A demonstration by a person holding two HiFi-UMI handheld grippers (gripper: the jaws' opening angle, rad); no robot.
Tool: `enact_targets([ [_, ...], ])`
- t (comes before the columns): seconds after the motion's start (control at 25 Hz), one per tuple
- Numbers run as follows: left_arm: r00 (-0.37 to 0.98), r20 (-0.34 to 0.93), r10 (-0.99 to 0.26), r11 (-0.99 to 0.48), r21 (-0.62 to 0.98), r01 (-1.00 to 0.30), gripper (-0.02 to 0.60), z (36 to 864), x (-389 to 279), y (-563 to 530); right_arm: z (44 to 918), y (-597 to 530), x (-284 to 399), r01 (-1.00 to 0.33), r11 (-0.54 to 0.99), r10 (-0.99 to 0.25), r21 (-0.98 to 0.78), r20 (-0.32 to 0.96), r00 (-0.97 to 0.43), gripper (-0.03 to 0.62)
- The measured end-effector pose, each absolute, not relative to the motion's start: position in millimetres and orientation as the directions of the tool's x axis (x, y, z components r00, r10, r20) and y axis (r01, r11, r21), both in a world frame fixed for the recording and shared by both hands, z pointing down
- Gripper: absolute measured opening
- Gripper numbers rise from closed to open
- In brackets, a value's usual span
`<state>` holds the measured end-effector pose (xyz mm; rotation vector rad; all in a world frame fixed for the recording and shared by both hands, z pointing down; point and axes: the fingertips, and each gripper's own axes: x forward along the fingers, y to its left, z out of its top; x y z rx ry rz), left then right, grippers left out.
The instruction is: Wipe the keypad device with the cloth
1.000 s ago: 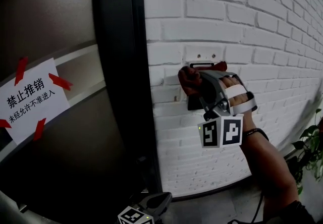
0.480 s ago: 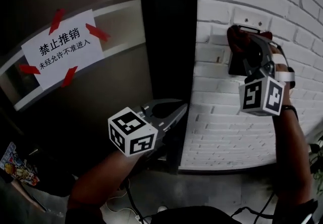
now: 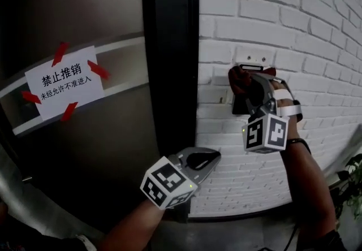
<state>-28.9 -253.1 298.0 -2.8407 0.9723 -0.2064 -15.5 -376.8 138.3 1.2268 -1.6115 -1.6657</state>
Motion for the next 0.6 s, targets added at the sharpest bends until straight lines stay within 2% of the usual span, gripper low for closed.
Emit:
enact_targets([
  [0.12,0.785,0.136,-0.604,-0.793,-0.194,-0.577,0.015,325.9,-12.8,-247.9,137.0,-382.4,-17.4,-0.226,-0.156,-0.850,0.961,-0.248,-0.465,0.057],
  [0.32,0.838,0.076,-0.540,-0.841,-0.011,-0.541,0.015,335.8,-7.7,-239.4,148.7,-382.5,-13.0,-0.200,-0.134,-0.863,0.971,-0.213,-0.458,0.057],
  [0.6,0.857,0.064,-0.512,-0.859,-0.028,-0.511,0.016,328.8,-8.3,-256.9,187.8,-407.1,-8.1,-0.189,-0.090,-0.893,0.978,-0.163,-0.419,0.057],
])
